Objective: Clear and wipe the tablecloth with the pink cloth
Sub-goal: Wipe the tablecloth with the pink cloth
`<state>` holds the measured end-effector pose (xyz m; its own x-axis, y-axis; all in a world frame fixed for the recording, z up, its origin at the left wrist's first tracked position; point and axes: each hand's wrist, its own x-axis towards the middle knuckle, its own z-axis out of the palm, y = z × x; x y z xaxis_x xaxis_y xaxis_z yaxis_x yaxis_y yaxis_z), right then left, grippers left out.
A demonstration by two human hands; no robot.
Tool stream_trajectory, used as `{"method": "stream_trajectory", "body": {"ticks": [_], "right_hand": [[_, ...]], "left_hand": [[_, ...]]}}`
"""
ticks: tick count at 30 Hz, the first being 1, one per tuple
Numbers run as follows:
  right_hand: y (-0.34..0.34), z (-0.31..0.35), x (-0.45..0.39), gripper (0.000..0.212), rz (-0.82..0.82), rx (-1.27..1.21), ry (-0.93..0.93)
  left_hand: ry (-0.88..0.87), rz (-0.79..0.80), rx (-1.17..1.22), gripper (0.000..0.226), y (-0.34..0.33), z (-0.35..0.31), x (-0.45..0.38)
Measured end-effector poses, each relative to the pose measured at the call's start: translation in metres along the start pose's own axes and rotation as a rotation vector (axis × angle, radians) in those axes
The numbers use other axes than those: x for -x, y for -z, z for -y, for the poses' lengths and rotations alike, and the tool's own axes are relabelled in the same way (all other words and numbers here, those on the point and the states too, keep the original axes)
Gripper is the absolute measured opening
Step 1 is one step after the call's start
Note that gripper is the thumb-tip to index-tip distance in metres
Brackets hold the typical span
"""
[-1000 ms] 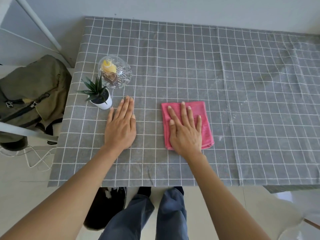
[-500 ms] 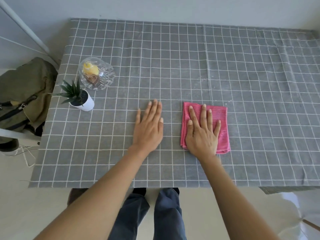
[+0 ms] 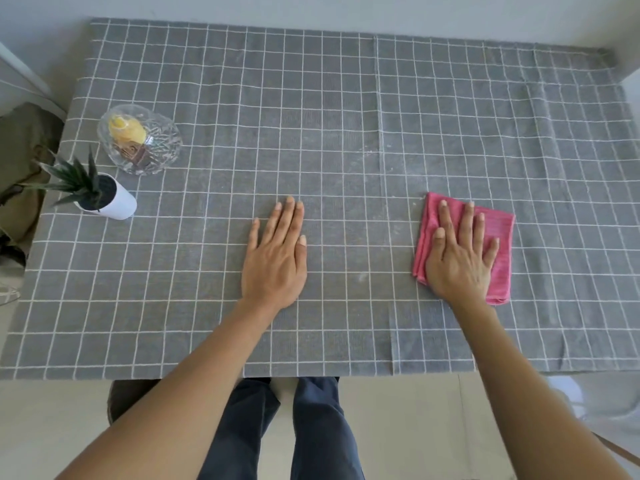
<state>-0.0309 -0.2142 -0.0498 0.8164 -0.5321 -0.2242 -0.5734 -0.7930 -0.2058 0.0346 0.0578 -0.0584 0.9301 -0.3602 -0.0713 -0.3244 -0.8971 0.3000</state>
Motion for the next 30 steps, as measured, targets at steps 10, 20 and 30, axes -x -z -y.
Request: {"method": "stream_trajectory", "body": {"ticks": [10,20,30], "right_hand": [[-0.027,0.070,0.063,0.051,0.095,0.022,0.347],[-0.021,0.054,0.042,0.054,0.062,0.029,0.237],[-0.023,0.053,0.056,0.059,0.065,0.054,0.329]], "left_hand": [[-0.005,0.004,-0.007,0.055,0.000,-0.002,0.000],[-0.011,-0.004,-0.004,0.053,-0.001,0.000,0.000],[-0.009,-0.008,-0.012,0.053,0.000,0.000,-0.001]]}}
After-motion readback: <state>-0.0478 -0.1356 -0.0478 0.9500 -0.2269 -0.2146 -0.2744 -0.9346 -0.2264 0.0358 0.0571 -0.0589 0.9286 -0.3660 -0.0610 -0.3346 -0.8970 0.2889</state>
